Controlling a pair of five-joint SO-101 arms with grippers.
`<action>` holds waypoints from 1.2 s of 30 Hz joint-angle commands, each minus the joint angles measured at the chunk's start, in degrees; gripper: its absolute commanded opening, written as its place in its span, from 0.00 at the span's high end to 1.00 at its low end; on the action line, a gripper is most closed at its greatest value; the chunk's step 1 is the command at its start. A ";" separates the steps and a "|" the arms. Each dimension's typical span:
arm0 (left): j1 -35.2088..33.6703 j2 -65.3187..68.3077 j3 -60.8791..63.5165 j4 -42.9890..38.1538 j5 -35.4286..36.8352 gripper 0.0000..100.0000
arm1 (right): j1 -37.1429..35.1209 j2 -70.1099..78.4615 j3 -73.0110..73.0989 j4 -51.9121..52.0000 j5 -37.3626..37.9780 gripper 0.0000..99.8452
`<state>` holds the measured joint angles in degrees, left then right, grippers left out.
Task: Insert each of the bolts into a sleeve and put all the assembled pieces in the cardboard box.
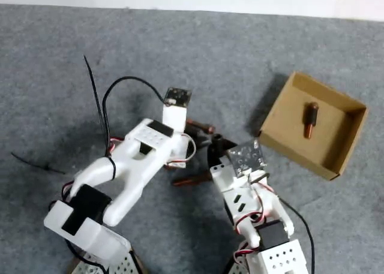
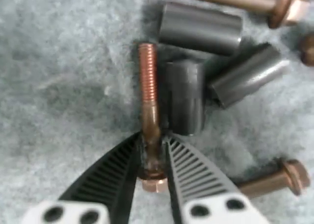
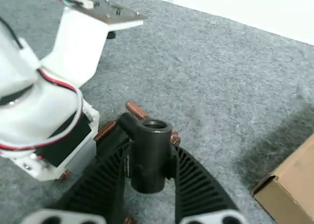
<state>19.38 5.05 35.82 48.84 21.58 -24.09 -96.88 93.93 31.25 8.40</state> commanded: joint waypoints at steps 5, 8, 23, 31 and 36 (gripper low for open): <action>-4.00 -1.71 -0.57 1.76 -0.53 1.00 | 0.75 -0.92 -0.75 -0.04 0.44 1.00; -9.63 -6.46 -1.19 1.76 -4.40 1.00 | 0.75 -0.92 -0.75 -0.04 0.44 1.00; -17.98 -18.95 13.67 -6.86 -54.15 0.99 | 0.75 -0.84 -0.66 -0.04 0.44 1.00; -18.07 -18.95 13.85 -7.21 -72.35 0.99 | 0.75 -0.92 0.31 -0.22 0.44 1.00; -18.33 -19.03 13.58 -7.21 -88.26 0.99 | 0.75 -0.92 0.75 -0.22 0.44 1.00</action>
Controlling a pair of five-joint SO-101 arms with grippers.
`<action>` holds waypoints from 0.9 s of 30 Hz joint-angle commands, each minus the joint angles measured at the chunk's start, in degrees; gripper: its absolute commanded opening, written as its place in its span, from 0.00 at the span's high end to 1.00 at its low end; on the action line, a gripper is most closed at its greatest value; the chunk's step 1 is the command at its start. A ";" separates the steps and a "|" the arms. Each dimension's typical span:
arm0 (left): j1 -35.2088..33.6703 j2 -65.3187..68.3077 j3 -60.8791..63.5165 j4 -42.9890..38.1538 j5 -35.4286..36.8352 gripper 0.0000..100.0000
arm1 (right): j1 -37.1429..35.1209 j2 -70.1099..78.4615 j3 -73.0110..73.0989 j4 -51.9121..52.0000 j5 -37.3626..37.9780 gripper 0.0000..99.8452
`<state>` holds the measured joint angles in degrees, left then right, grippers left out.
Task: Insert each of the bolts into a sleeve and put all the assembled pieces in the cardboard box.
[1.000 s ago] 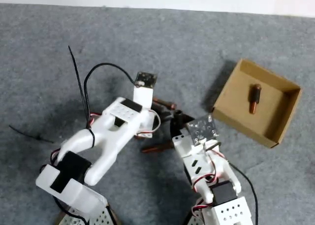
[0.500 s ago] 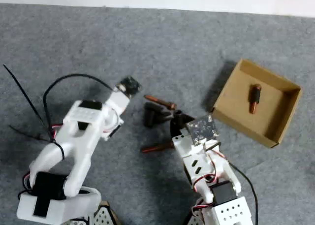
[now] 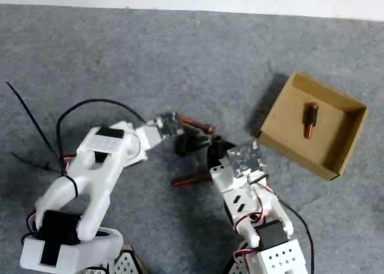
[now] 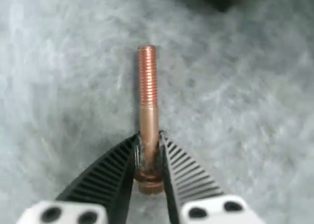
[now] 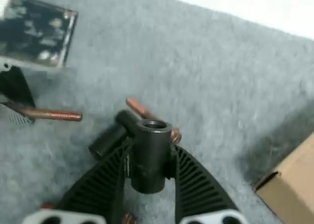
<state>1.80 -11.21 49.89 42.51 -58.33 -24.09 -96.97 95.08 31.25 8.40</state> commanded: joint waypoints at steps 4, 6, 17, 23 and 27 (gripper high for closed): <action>-3.03 -2.77 -0.22 -0.88 -21.45 0.99 | 0.75 -0.84 -0.40 -0.31 0.53 1.00; -4.26 -2.77 -0.13 -0.88 -28.75 0.99 | 0.75 -0.84 -0.40 -0.31 0.53 1.00; -11.82 -2.77 -1.19 -1.14 -60.40 0.99 | 0.75 -0.84 -0.40 -0.31 0.53 1.00; -12.00 -6.20 -3.91 -1.14 -64.26 0.99 | 0.75 -0.84 -0.22 -1.54 0.53 1.00; -12.00 -10.68 -2.42 -1.23 -58.29 0.99 | 0.84 -0.84 -0.22 -1.71 0.53 1.00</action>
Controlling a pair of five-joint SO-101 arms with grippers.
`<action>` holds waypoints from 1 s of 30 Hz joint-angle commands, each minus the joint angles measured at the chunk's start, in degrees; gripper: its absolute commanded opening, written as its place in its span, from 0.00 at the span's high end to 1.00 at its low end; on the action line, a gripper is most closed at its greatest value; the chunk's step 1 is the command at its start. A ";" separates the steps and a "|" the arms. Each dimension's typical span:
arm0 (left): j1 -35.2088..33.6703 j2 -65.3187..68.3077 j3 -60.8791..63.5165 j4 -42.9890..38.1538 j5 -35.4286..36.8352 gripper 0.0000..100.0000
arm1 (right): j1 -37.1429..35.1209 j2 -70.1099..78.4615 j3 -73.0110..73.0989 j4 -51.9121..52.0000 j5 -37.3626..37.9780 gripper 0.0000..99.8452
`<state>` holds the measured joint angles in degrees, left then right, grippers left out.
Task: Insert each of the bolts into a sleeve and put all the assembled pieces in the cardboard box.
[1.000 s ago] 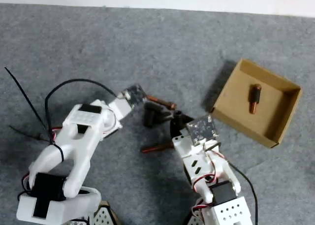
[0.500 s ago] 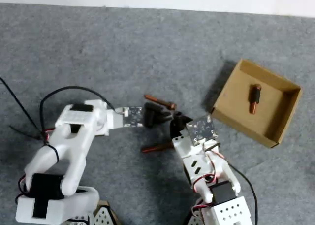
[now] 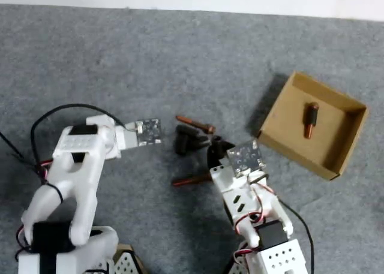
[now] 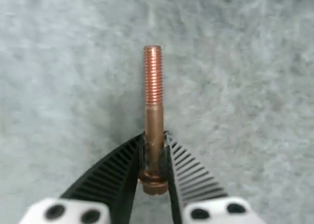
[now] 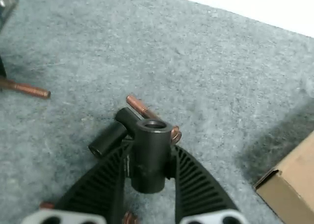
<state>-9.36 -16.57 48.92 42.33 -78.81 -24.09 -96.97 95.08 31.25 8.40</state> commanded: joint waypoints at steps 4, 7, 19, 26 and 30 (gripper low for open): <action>0.75 -7.25 -1.36 -1.05 -30.51 0.99 | 0.84 -0.84 -0.22 -1.80 0.53 1.00; 1.19 -7.25 -1.27 -0.88 -27.16 0.99 | 0.84 -0.84 -0.22 -1.80 0.53 1.00; 0.75 -7.34 -1.36 -0.97 -11.69 0.71 | 0.84 -0.84 -0.22 -1.80 0.53 1.00; 1.01 -7.69 -1.36 -0.79 -4.48 0.71 | 0.84 -0.84 0.84 -1.89 0.53 1.00; 2.15 -7.69 -1.63 -0.97 4.04 0.71 | 0.84 -0.84 0.84 -1.89 0.53 1.00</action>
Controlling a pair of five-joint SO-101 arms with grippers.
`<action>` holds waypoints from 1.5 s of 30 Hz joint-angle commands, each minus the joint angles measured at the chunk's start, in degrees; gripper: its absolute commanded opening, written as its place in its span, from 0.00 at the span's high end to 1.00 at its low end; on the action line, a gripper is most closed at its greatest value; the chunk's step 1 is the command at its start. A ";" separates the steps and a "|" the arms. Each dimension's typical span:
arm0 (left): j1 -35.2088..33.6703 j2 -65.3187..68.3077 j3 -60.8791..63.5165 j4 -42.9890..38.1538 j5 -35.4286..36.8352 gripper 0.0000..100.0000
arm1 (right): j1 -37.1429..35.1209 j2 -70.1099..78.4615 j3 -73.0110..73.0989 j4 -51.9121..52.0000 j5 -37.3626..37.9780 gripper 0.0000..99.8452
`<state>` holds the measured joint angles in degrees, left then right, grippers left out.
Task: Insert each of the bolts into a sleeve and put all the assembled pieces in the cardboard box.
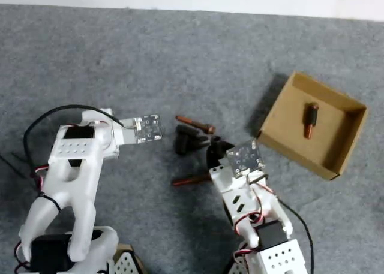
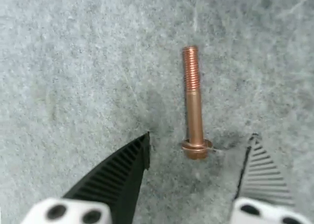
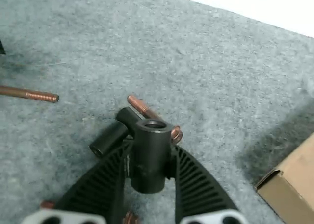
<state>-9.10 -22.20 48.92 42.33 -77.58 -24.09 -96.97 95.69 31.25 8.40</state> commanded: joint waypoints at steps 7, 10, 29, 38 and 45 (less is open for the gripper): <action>3.30 -2.07 -2.42 -0.70 45.80 0.71 | 0.84 -0.84 0.22 -1.89 0.53 1.00; 0.57 -2.15 -5.32 1.41 65.41 0.71 | 0.84 -0.84 0.22 -1.89 0.53 1.00; 4.62 -1.71 -10.15 9.41 122.37 0.71 | 0.84 -0.84 0.40 -3.38 2.20 1.00; 3.12 0.40 -7.34 10.90 129.85 0.71 | 0.75 -0.84 0.40 -3.47 2.90 1.00; 3.12 9.54 -9.63 13.01 129.85 0.71 | 0.75 -0.84 0.40 -3.47 3.08 1.00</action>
<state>-5.32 -14.90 41.98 54.55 51.65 -24.09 -96.97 95.69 29.49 10.77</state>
